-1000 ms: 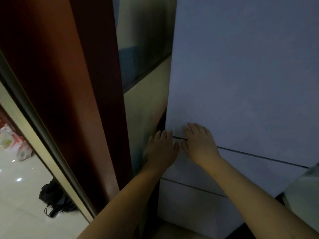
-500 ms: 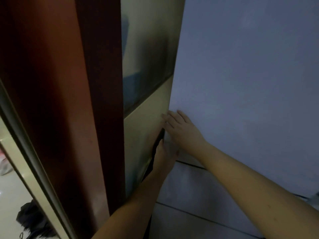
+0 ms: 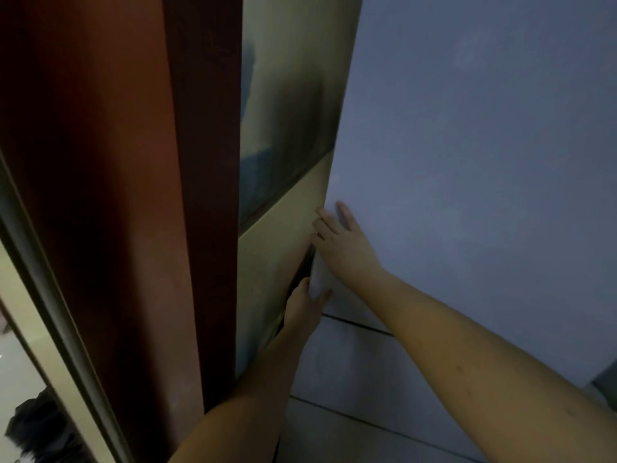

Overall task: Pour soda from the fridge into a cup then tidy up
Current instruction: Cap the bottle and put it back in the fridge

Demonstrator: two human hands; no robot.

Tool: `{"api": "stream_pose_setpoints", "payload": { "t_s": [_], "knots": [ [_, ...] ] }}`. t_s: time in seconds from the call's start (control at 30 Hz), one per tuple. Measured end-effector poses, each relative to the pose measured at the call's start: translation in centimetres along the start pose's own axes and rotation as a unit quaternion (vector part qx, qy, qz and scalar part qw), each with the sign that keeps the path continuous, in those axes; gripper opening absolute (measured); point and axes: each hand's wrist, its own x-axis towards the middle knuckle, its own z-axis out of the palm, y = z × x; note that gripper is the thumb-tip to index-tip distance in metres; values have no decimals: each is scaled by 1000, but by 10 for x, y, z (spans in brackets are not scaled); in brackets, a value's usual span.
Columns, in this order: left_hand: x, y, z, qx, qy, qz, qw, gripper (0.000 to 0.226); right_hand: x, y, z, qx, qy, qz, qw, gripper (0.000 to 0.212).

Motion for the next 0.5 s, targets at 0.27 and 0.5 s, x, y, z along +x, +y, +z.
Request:
{"api": "stream_pose_setpoints", "payload": {
  "t_s": [0.27,0.5],
  "knots": [
    [-2,-9,-3,68,2,38,997,46,-3,-6,4,13,46,4,999,39],
    [-22,-29,-4,50,28,54,997,44,-24,-13,-10,6,131,-22,991,35]
  ]
}}
